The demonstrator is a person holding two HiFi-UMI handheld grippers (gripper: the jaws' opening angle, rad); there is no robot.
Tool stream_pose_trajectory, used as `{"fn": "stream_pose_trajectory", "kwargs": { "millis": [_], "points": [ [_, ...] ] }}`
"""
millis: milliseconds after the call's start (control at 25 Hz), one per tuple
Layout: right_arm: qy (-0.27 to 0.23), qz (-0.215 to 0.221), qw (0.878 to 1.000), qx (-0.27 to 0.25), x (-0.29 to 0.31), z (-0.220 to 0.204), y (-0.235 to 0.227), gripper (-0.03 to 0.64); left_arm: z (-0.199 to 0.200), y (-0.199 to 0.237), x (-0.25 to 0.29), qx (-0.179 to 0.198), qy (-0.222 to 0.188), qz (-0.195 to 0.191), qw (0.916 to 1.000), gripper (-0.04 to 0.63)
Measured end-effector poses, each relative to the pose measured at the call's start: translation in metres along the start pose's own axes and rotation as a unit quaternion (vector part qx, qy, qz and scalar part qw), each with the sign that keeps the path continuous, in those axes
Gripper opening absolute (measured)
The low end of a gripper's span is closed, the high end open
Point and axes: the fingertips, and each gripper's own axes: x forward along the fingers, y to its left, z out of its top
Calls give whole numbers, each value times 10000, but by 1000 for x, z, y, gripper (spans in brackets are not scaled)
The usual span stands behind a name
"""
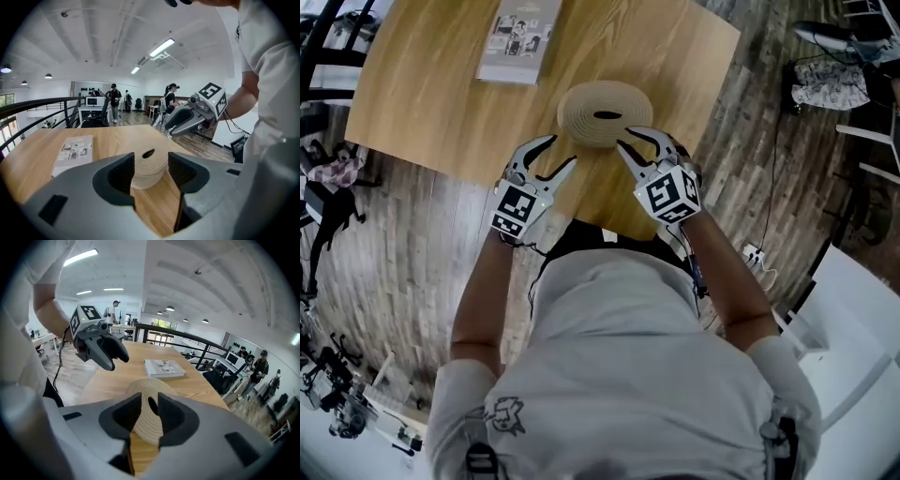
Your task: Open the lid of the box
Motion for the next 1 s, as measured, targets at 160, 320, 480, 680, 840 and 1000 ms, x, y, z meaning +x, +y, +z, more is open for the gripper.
{"fn": "stream_pose_trajectory", "kwargs": {
  "millis": [160,320,480,680,840,1000],
  "points": [
    [176,-46,9994,-288,23,-7,-5,115,-26,17,13,63,234,-191,9995,247],
    [356,-74,9976,-595,44,-15,-10,117,-46,28,22,12,342,-300,9990,267],
    [619,-123,9941,-881,61,-26,-12,121,-68,40,37,221,617,-317,9973,283],
    [852,-164,9888,-1215,78,-30,-13,127,-91,49,52,583,974,-467,9924,287],
    [1000,-166,9839,-1472,89,-35,-14,127,-97,55,64,769,1071,-543,9898,291],
    [1161,-225,9780,-1720,97,-41,-13,130,-102,54,75,914,1127,-682,9871,299]
  ]
}}
